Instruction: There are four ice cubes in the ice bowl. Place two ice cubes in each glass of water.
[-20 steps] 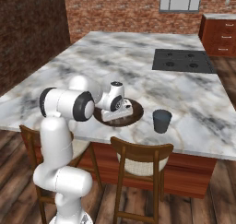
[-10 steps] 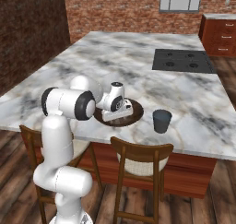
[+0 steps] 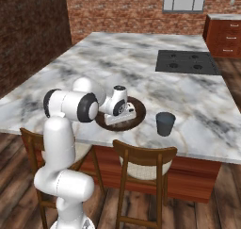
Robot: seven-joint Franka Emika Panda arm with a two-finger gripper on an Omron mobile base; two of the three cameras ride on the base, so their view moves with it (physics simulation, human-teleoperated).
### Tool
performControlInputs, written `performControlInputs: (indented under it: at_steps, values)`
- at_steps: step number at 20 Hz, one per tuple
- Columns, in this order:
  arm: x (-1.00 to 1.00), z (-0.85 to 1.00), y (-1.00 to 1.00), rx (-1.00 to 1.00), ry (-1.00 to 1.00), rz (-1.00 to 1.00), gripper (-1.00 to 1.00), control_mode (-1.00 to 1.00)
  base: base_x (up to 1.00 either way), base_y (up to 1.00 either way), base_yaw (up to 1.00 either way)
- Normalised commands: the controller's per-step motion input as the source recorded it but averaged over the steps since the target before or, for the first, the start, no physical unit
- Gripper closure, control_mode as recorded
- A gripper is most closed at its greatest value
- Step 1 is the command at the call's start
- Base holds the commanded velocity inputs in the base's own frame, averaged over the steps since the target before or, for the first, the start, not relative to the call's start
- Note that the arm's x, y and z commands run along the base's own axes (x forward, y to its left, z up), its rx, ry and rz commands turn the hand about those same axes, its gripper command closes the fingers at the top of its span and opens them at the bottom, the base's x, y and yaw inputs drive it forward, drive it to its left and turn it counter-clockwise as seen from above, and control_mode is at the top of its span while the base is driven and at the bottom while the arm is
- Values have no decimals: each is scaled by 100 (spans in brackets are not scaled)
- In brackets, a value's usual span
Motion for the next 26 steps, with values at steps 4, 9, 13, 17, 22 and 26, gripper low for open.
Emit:
performControlInputs:
  at_steps: [4, 9, 13, 17, 22, 26]
  values:
    - [0, -15, 0, 0, 0, 0, 100, -100, 0, 0, 0]
    - [0, -20, 0, 0, 0, 0, 100, -100, 0, 0, 0]
    - [0, -21, 0, 0, 0, 0, 100, -100, 0, 0, 0]
    - [0, -16, 0, 0, 0, 0, 100, -100, 0, 0, 0]
    - [-18, 5, -4, 0, -2, -5, 100, -100, 0, 0, 0]
    - [-20, 39, -6, 0, 0, -11, 100, -100, 0, 0, 0]
